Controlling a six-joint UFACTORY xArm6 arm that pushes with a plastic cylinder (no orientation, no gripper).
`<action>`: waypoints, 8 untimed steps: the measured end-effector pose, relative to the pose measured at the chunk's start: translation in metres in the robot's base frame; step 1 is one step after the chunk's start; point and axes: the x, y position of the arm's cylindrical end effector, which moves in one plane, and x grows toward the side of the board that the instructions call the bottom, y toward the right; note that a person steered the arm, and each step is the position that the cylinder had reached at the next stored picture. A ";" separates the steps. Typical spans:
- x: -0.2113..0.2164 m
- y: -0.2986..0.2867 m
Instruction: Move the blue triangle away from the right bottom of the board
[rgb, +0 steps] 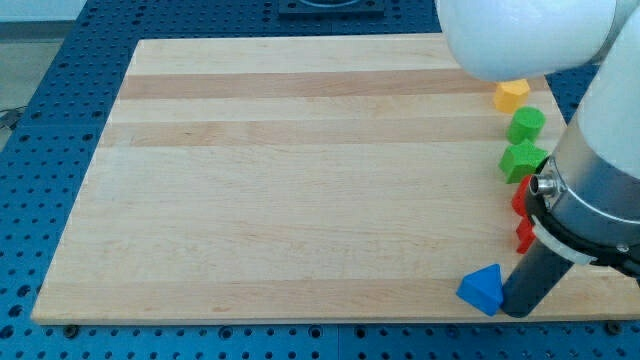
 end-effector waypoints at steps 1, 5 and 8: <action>0.000 -0.007; -0.062 -0.129; 0.001 -0.182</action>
